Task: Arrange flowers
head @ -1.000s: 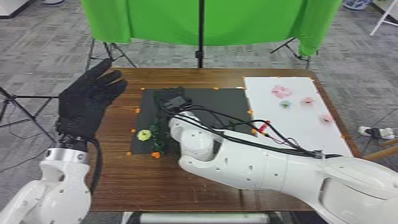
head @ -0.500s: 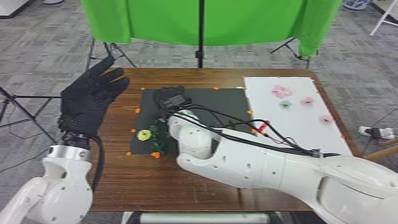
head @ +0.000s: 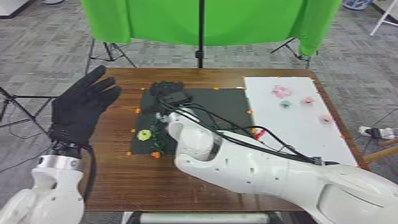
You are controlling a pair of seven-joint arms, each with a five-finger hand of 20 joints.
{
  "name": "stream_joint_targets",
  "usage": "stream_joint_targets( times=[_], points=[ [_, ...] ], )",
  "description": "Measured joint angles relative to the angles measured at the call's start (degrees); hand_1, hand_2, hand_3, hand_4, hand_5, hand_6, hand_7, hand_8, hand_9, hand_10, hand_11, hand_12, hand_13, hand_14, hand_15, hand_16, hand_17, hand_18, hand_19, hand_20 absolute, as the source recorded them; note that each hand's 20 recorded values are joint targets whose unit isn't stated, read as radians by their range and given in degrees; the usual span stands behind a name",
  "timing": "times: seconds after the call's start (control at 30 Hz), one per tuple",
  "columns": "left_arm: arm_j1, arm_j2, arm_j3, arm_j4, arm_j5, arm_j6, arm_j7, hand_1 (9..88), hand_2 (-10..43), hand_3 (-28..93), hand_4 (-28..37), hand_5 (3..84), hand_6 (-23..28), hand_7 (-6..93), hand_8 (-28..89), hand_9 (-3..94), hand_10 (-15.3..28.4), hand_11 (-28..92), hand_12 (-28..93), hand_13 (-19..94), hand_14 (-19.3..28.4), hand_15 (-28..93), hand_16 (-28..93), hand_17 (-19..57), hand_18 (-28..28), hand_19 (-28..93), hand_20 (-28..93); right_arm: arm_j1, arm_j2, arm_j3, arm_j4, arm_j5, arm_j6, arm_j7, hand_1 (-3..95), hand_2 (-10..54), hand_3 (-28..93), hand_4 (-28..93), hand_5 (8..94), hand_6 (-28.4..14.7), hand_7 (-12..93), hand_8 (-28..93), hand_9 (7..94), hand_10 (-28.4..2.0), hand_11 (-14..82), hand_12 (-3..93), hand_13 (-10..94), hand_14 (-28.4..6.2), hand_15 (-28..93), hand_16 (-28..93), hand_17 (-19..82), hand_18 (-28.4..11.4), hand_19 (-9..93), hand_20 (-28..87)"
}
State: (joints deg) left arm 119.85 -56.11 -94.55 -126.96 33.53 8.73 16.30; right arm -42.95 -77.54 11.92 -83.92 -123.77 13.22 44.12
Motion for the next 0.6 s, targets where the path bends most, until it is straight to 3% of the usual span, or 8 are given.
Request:
stream_joint_targets(
  times=[0.13, 0.33, 0.5, 0.6],
  points=[
    [3.4, -1.26, -1.82, -0.9, -0.01, 0.53, 0.08, 25.7, 6.0, 80, -21.2, 41.4, 11.5, 14.1, -9, 37.5, 21.1, 27, 11, 27, 28.3, 54, -9, -7.4, 26.4, 59, 11, 0.2, 2.5, 1.2, -6.4, -0.1, 3.1, 2.7, 42.7, -9.5, 48, -28, 56.9, 2.2, 13, -12, 71.0, -12.9, 38.4, 16.3, 60, -12.5, 84, 14, 26, -21.7, 93, 63],
    [7.4, -2.07, -2.18, -1.59, -0.25, 1.76, 0.94, 25.8, 6.0, 80, -21.3, 41.3, 11.4, 14.1, -10, 37.5, 21.2, 26, 11, 27, 28.3, 54, -9, -7.4, 26.5, 59, 11, -4.0, 9.8, 13.7, -17.9, -0.3, 3.1, 2.8, 34.9, -9.5, 64, -28, 55.9, 1.3, 13, -12, 66.7, -15.1, 31.1, 15.0, 55, -14.1, 81, 11, 22, -21.6, 93, 60],
    [9.0, -2.37, -2.28, -1.82, -0.46, 2.52, 1.2, 25.8, 6.0, 80, -21.4, 41.3, 11.5, 14.0, -9, 37.5, 21.2, 27, 11, 27, 28.3, 54, -9, -7.5, 26.5, 59, 11, -11.7, 20.2, 25.1, -24.7, -0.3, 3.5, 4.1, 33.5, -9.5, 68, -28, 55.7, 0.9, 13, -12, 65.3, -16.0, 28.0, 14.5, 54, -14.2, 80, 11, 22, -21.6, 93, 60],
    [9.1, -2.79, -2.06, -1.81, -0.63, 2.81, 1.3, 25.7, 5.9, 80, -21.2, 41.3, 11.5, 14.0, -9, 37.4, 21.2, 26, 11, 27, 28.3, 54, -9, -7.5, 26.5, 59, 11, -18.1, 28.1, 30.7, -27.1, -0.4, 7.4, 8.3, 33.5, -9.5, 68, -28, 55.4, 0.9, 13, -12, 65.3, -16.0, 27.8, 14.7, 52, -14.4, 80, 11, 22, -21.4, 93, 61]
  ],
)
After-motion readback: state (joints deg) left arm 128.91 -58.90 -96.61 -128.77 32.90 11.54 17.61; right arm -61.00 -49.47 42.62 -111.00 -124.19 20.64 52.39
